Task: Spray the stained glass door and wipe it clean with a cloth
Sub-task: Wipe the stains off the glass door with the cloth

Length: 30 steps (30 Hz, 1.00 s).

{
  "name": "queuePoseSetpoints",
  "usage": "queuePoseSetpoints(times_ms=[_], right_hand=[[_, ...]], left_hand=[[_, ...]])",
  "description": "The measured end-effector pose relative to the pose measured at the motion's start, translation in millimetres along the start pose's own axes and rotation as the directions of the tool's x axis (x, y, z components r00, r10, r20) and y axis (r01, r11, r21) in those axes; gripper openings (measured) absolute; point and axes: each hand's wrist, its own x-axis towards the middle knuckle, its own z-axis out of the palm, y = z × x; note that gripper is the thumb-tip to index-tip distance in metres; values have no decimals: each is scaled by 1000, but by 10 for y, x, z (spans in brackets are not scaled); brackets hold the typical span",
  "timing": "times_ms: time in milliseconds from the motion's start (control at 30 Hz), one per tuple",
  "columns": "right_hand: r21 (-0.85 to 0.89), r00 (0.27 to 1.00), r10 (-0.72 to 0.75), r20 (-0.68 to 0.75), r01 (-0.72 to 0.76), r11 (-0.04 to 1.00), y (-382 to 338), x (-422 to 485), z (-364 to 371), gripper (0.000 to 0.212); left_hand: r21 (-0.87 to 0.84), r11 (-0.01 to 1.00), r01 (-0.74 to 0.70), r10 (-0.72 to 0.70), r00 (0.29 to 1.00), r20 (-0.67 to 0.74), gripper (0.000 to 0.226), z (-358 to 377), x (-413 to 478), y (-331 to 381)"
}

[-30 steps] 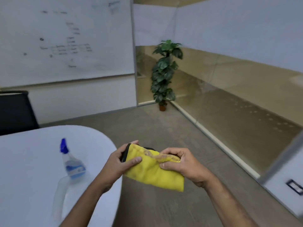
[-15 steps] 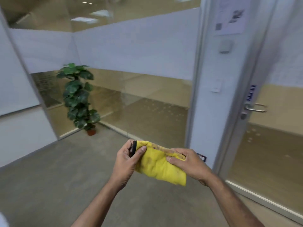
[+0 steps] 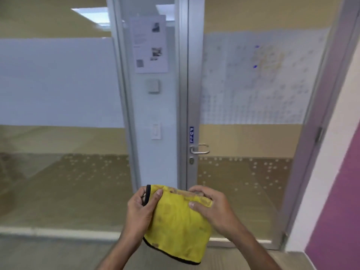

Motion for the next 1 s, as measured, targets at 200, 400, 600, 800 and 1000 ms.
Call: queuePoseSetpoints(times_ms=[200,400,600,800,1000], right_hand=[[0,988,10,-153,-10,1000,94,707,-716,5],[75,983,28,-180,-15,997,348,1349,-1677,12],[92,985,32,-170,-16,996,683,1930,-2729,22],[43,987,-6,-163,14,999,917,2440,-3755,19],[64,939,-41,-343,67,996,972,2889,-4447,18]], left_hand=[[-22,997,76,-72,986,152,51,769,908,-3],[-71,984,165,-117,888,445,52,1618,1538,-104],[-133,976,170,-111,923,369,34,2819,1959,-219],[-186,970,157,-98,952,290,29,3927,2391,-156],[-169,985,29,16,966,257,26,4768,2992,59]])
